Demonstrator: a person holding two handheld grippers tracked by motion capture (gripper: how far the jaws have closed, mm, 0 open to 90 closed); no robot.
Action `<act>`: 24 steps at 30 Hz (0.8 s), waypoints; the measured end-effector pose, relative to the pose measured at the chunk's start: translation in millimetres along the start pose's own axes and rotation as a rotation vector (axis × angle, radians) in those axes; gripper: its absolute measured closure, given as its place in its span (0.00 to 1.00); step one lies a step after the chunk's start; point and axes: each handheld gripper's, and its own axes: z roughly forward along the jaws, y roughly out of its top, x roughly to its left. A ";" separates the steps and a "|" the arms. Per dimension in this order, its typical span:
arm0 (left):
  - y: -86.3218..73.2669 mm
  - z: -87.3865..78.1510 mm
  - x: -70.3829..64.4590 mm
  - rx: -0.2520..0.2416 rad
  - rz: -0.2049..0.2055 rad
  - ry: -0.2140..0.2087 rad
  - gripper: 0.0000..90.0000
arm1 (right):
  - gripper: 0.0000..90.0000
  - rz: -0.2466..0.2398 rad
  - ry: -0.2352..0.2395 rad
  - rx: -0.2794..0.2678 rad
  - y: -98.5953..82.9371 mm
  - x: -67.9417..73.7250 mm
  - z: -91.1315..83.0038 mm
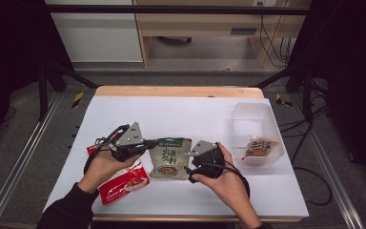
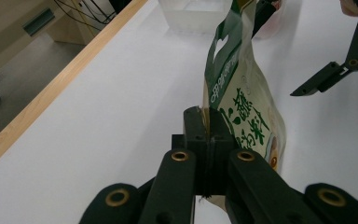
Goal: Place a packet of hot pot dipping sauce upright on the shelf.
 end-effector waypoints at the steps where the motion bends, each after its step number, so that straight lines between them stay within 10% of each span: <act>1: 0.0 0.5 -0.6 0.001 0.002 -0.002 1.00 | 0.16 -0.013 0.001 0.011 1.0 -1.2 -1.4; 24: 8.4 -2.2 -7.3 0.001 0.048 -0.019 1.00 | 0.19 -0.267 0.137 0.161 57.4 -20.8 -34.7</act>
